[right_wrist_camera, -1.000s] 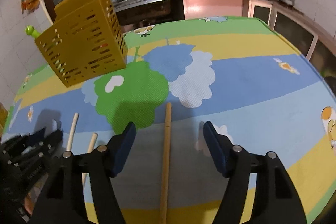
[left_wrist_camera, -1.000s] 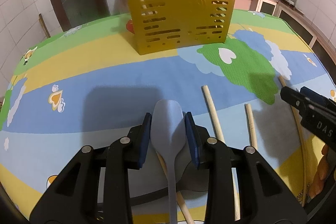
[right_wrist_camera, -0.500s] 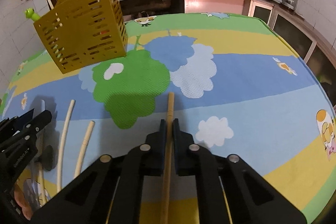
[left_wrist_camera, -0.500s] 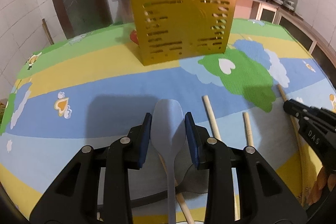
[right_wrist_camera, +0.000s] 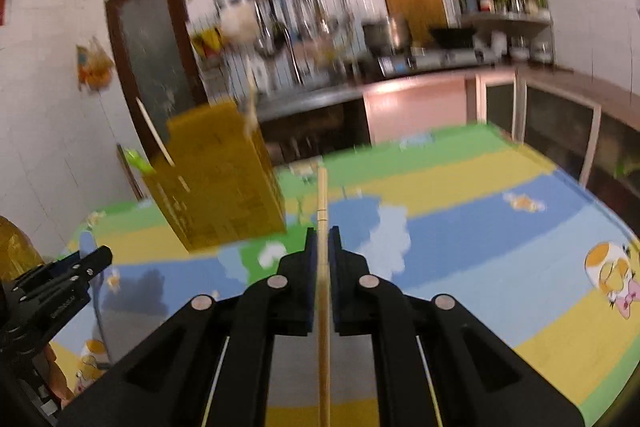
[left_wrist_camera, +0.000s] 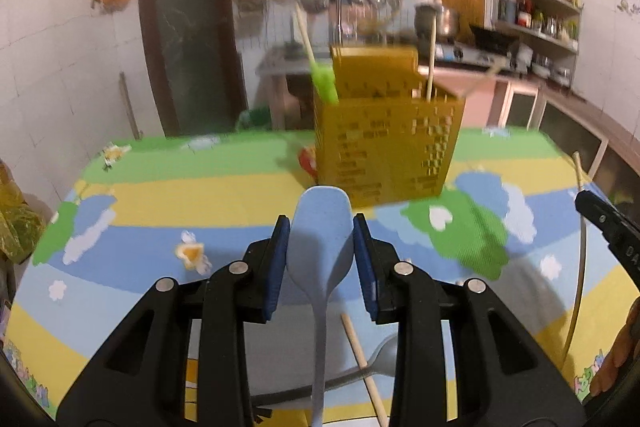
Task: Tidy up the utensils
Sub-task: 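Lift the spoon with the left tool while the right tool lifts the chopstick, dropping both into the yellow holder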
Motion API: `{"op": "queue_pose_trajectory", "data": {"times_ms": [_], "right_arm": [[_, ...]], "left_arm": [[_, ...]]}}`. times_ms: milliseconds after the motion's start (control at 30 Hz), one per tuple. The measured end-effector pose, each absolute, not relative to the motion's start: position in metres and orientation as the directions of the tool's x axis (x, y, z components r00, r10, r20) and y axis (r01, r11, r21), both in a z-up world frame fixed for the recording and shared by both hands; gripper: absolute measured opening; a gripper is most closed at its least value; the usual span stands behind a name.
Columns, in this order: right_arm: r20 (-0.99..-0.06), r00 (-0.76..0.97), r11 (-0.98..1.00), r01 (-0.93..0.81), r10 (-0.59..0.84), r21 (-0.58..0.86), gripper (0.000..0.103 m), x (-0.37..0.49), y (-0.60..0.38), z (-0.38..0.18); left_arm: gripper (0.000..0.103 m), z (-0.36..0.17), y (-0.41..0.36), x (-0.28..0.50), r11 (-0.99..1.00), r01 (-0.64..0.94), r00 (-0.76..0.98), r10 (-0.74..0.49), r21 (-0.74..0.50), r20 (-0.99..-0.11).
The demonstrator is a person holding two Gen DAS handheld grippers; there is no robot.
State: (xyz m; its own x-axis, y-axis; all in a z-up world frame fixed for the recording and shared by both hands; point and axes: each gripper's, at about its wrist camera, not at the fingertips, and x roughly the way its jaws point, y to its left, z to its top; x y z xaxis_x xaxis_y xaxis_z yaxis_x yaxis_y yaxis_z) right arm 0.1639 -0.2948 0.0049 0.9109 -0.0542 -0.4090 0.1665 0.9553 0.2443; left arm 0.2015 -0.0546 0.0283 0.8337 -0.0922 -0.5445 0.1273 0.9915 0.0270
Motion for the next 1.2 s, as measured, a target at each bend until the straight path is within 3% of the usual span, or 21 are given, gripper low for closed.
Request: {"op": "queue_pose_trajectory", "data": {"times_ms": [200, 400, 500, 567, 600, 967, 1200], "right_arm": [[-0.272, 0.959, 0.971, 0.133, -0.075, 0.200, 0.006, 0.147, -0.280, 0.021], [-0.202, 0.976, 0.977, 0.117, -0.081, 0.176, 0.006, 0.131, -0.273, 0.031], [-0.204, 0.976, 0.978, 0.114, -0.077, 0.176, 0.006, 0.128, -0.274, 0.031], [-0.207, 0.975, 0.978, 0.114, -0.077, 0.175, 0.006, 0.128, -0.273, 0.029], [-0.204, 0.976, 0.978, 0.116, -0.080, 0.171, 0.006, 0.128, -0.272, 0.029], [-0.203, 0.975, 0.975, 0.125, -0.087, 0.184, 0.006, 0.126, -0.274, 0.026], [-0.187, 0.980, 0.970, 0.115, -0.075, 0.212, 0.006, 0.134, -0.278, 0.047]], "left_arm": [[0.031, 0.047, -0.044, 0.186, 0.993, 0.117, 0.876, -0.117, -0.028, -0.468], [0.031, 0.052, -0.043, 0.180, 0.993, 0.112, 0.894, -0.118, -0.038, -0.433], [0.026, 0.052, -0.047, 0.176, 0.993, 0.120, 0.904, -0.114, -0.011, -0.413], [0.007, 0.050, -0.049, 0.176, 0.992, 0.123, 0.903, -0.108, 0.009, -0.415], [0.006, 0.048, -0.050, 0.178, 0.991, 0.136, 0.891, -0.119, 0.006, -0.437], [0.006, 0.057, -0.049, 0.174, 0.985, 0.173, 0.887, -0.155, 0.002, -0.435], [0.006, 0.095, -0.045, 0.171, 0.978, 0.210, 0.882, -0.191, -0.003, -0.431]]}}
